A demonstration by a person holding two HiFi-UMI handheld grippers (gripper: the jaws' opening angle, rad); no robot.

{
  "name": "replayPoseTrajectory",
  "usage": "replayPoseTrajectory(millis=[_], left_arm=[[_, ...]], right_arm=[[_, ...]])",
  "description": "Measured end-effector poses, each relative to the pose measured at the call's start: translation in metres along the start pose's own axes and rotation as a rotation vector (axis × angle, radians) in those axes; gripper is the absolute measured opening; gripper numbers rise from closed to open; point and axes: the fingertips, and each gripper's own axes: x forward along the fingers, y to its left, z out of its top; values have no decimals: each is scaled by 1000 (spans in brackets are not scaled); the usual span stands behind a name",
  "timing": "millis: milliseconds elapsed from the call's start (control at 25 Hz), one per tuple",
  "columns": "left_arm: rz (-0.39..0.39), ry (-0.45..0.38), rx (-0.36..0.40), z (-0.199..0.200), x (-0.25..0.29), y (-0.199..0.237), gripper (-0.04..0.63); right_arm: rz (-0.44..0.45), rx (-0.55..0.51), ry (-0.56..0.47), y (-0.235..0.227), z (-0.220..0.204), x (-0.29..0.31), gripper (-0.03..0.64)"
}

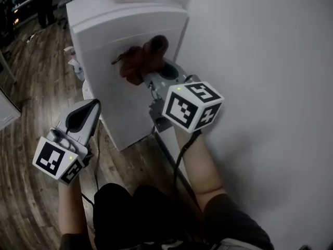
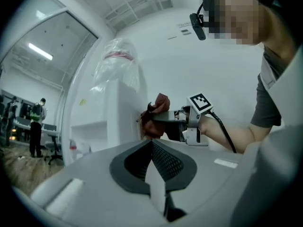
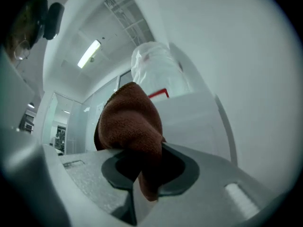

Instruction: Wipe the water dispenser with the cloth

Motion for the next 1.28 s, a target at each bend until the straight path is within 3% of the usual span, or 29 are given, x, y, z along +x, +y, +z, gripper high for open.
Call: replayPoseTrajectory(millis=[80, 200, 400, 520, 680, 880, 1080, 1280], left_arm=[[-2, -35, 42, 31, 10, 0, 17], [2, -50, 69, 49, 16, -4, 17], [19, -10, 34, 12, 13, -3, 17], [30, 48, -10, -44, -1, -5, 17], [-5, 142, -15, -139, -20, -12, 17], [-14, 216, -103, -233, -36, -5, 17], [-19, 266, -186, -316, -51, -5, 17], [-34, 314, -211, -367, -55, -8, 17]], right_arm=[[44, -29, -56, 12, 37, 10, 64], [23, -84, -81, 12, 55, 13, 64], [3, -81, -136, 0, 29, 11, 63], [-13, -54, -82, -9, -28, 1, 64], [-18, 7, -56, -20, -115, -13, 64], [-25, 48, -6, -29, -206, -23, 64], [-80, 57, 115, -46, -311, -43, 64], [-185, 73, 324, -65, -413, -64, 64]])
